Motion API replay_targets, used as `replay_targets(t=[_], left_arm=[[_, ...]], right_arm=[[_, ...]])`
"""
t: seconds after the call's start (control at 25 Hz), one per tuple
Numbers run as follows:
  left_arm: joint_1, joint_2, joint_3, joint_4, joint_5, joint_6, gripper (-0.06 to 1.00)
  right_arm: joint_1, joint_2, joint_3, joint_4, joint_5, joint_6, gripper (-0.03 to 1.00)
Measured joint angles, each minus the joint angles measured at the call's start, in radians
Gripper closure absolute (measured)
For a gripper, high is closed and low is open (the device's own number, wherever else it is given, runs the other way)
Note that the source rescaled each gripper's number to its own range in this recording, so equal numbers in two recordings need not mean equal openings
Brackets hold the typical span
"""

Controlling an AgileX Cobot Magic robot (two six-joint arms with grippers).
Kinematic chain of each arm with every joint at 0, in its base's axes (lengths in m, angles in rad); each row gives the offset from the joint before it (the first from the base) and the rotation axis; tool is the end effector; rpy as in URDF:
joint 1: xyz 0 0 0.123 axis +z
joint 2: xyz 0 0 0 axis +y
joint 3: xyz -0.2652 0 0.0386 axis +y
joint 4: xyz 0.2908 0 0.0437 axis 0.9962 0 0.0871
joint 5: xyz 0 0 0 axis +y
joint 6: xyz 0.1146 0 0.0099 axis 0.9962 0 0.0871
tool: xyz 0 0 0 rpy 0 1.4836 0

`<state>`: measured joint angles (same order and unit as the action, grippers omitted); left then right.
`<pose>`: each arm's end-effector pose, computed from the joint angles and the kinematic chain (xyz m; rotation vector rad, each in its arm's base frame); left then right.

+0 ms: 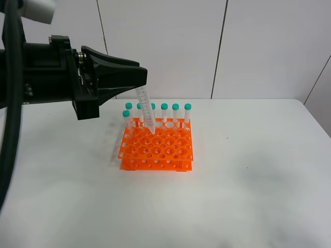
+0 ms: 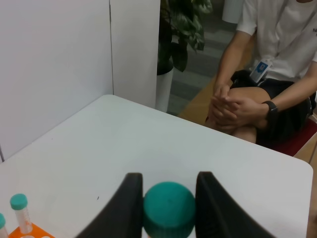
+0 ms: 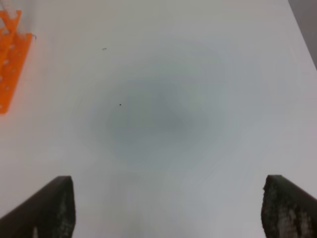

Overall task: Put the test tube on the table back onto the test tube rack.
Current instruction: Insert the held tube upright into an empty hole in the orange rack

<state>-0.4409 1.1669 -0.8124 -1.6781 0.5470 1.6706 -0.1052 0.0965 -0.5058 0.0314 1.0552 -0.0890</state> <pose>0.2599 -0.1885 0.3023 0.7590 1.6500 -0.8141 0.0864 -0.0060 0.2818 0.0176 2.1299 -0.0764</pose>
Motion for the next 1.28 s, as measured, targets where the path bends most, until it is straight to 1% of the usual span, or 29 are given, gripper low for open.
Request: replay_targets(t=[0.2, 0.84, 1.08, 1.28], left_arm=[[0.0, 0.0, 0.0, 0.0, 0.0, 0.0, 0.94], [0.0, 0.0, 0.0, 0.0, -0.018, 0.003, 0.94], [0.0, 0.0, 0.0, 0.061, -0.041, 0.005, 0.94], [0.0, -0.001, 0.0, 0.071, -0.09, 0.003, 0.94]], right_arm=[[0.0, 0.0, 0.01, -0.001, -0.029, 0.0, 0.04], [0.0, 0.0, 0.01, 0.001, -0.029, 0.004, 0.04], [0.0, 0.0, 0.01, 0.002, -0.029, 0.004, 0.05], [0.0, 0.0, 0.01, 0.003, -0.029, 0.004, 0.05]])
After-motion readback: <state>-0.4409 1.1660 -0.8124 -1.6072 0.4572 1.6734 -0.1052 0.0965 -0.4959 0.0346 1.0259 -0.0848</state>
